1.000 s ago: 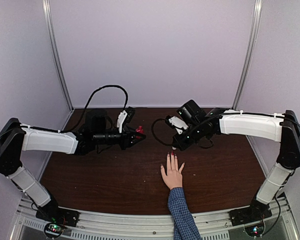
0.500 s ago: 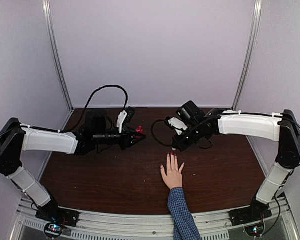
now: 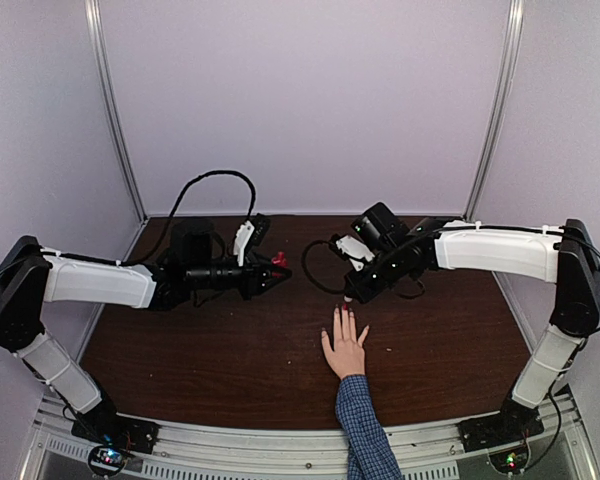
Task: Paint the nails
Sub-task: Paint the hand on the nail.
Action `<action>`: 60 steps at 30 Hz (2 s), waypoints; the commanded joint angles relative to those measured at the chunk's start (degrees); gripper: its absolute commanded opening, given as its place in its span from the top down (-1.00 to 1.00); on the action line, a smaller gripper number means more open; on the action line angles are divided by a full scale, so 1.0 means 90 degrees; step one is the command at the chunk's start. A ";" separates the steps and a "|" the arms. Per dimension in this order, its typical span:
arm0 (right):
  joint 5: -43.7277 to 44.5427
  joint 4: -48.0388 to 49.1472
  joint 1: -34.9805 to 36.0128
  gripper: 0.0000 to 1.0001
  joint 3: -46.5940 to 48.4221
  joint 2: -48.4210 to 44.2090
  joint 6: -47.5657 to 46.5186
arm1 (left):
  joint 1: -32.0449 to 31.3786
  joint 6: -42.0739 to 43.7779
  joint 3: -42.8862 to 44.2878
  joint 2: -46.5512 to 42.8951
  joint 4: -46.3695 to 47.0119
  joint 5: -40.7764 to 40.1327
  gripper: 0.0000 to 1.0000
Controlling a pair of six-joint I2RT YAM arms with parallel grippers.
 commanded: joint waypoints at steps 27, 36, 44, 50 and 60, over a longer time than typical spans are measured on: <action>-0.0120 0.0214 -0.0009 1.00 0.0245 0.0171 0.0037 | 0.0038 0.0032 -0.0143 -0.0095 0.0426 0.0017 1.00; -0.0108 0.0233 -0.0009 1.00 0.0303 0.0214 0.0040 | 0.0038 0.0037 -0.0165 -0.0105 0.0432 0.0002 1.00; -0.0074 0.0255 -0.0014 1.00 0.0343 0.0256 0.0026 | 0.0038 0.0058 -0.0135 -0.0078 0.0419 0.0015 1.00; 0.0004 0.0236 -0.0026 1.00 0.0353 0.0258 0.0012 | 0.0039 0.0067 -0.0113 -0.0064 0.0407 0.0023 1.00; 0.0080 0.0225 -0.0064 1.00 0.0372 0.0248 0.0012 | 0.0039 0.0081 -0.0047 -0.0038 0.0388 0.0043 1.00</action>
